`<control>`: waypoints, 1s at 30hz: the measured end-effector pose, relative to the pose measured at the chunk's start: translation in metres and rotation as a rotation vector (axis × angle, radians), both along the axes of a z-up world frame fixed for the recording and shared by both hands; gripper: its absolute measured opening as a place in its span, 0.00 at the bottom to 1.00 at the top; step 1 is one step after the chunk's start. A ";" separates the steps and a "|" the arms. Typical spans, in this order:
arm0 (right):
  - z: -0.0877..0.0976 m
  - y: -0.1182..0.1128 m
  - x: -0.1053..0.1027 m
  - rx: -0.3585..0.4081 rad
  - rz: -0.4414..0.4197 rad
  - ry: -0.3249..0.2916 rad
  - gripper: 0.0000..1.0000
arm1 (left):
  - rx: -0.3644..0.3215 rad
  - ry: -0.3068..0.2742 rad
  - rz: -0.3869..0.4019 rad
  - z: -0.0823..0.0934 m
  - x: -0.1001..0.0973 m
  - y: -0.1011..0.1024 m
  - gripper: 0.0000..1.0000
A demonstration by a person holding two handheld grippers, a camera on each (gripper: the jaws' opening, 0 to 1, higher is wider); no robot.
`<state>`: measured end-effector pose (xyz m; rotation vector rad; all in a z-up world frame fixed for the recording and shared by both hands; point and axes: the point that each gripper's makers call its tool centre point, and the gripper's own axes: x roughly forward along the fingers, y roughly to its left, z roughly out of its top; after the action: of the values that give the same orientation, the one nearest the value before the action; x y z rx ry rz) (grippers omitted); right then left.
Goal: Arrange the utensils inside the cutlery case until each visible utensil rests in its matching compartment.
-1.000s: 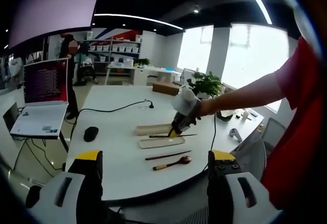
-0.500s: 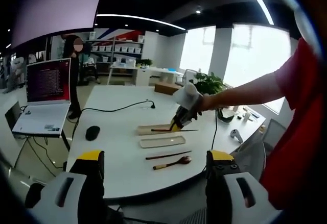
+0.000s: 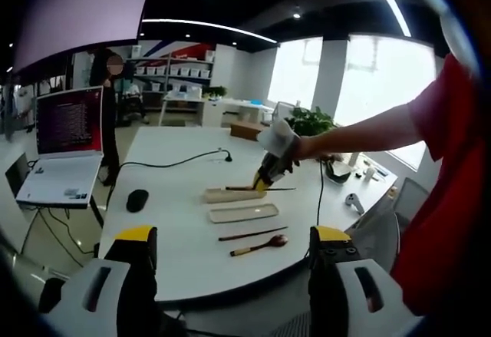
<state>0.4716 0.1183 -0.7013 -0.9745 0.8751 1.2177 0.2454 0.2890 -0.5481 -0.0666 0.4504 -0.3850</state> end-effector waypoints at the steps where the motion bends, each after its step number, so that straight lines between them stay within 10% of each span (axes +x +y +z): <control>1: 0.002 -0.001 0.003 0.002 -0.008 -0.003 0.00 | -0.001 -0.001 -0.002 0.000 0.000 0.000 0.83; 30: 0.017 0.006 0.066 0.035 -0.041 0.032 0.00 | -0.027 0.052 -0.015 -0.016 0.010 0.002 0.83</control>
<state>0.5374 0.1244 -0.6848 -0.9070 0.8921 1.2126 0.2557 0.2912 -0.5640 -0.0996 0.4975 -0.4050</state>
